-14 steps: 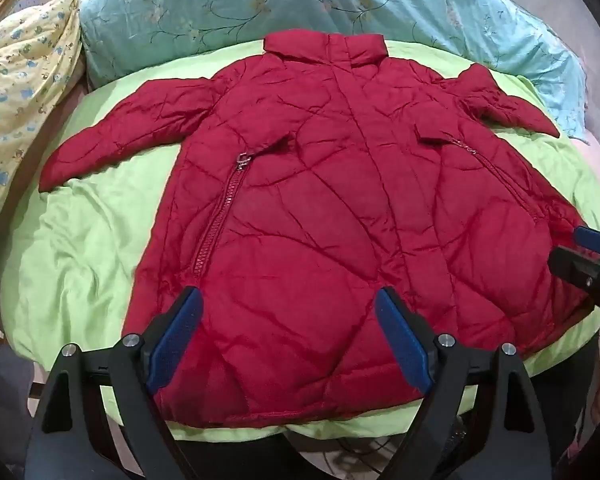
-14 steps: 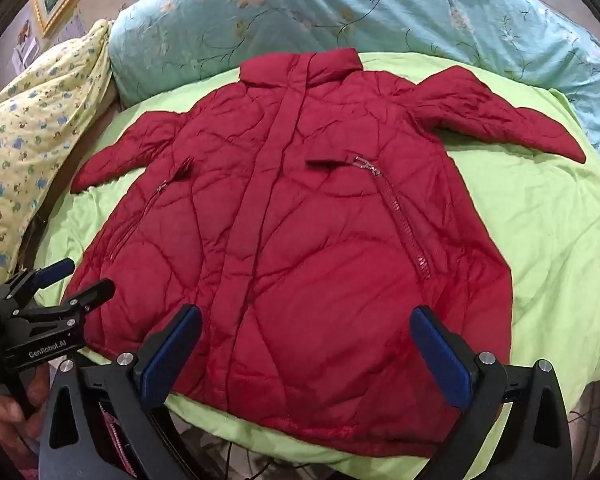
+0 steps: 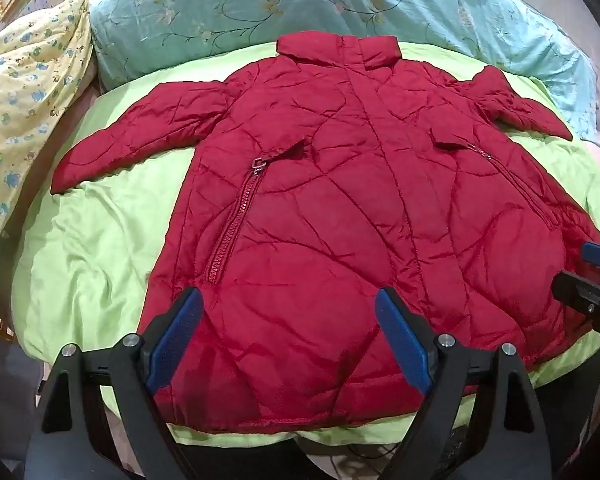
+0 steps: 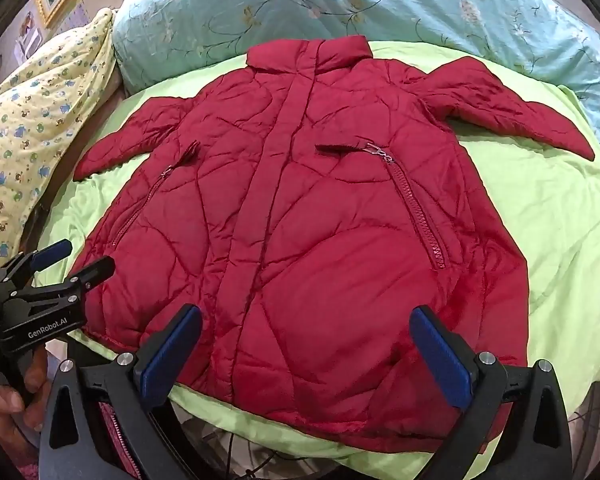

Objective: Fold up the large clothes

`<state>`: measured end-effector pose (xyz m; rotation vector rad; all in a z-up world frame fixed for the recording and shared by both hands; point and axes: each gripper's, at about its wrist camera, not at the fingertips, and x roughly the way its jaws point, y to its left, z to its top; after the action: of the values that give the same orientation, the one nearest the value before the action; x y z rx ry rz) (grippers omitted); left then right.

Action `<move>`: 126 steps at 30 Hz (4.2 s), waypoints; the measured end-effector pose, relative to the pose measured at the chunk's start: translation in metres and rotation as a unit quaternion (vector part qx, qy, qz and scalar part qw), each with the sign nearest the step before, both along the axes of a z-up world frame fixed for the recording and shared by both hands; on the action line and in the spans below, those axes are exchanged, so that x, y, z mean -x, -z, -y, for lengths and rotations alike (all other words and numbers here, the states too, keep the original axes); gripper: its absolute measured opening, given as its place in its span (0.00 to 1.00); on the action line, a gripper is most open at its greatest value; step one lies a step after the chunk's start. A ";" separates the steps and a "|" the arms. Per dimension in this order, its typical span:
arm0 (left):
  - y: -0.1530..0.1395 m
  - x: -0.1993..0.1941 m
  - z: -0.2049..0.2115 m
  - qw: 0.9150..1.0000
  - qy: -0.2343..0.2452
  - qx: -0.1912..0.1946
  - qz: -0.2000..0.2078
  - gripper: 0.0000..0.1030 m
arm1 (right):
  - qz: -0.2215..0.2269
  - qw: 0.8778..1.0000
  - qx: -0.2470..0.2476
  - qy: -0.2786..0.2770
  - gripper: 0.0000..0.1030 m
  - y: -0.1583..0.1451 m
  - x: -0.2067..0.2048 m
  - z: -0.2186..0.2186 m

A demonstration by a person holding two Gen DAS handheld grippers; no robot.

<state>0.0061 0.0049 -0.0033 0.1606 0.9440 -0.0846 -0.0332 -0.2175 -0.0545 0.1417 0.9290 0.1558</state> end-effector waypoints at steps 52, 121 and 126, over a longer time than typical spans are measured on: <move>0.002 -0.015 -0.006 1.000 -0.018 -0.004 0.011 0.86 | 0.008 0.998 0.058 0.028 1.00 -0.004 -0.013 0.008; 0.004 -0.104 -0.027 0.998 -0.053 0.032 0.009 0.86 | 0.020 0.978 -0.132 0.160 1.00 -0.013 -0.084 0.187; 0.002 -0.114 -0.032 0.997 -0.062 0.035 0.012 0.86 | 0.034 0.963 -0.164 0.211 1.00 -0.011 -0.094 0.241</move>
<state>0.1202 0.0370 -0.0051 0.0384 0.9238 -0.0001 0.0606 -0.4590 -0.0436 0.6319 0.7796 -0.0824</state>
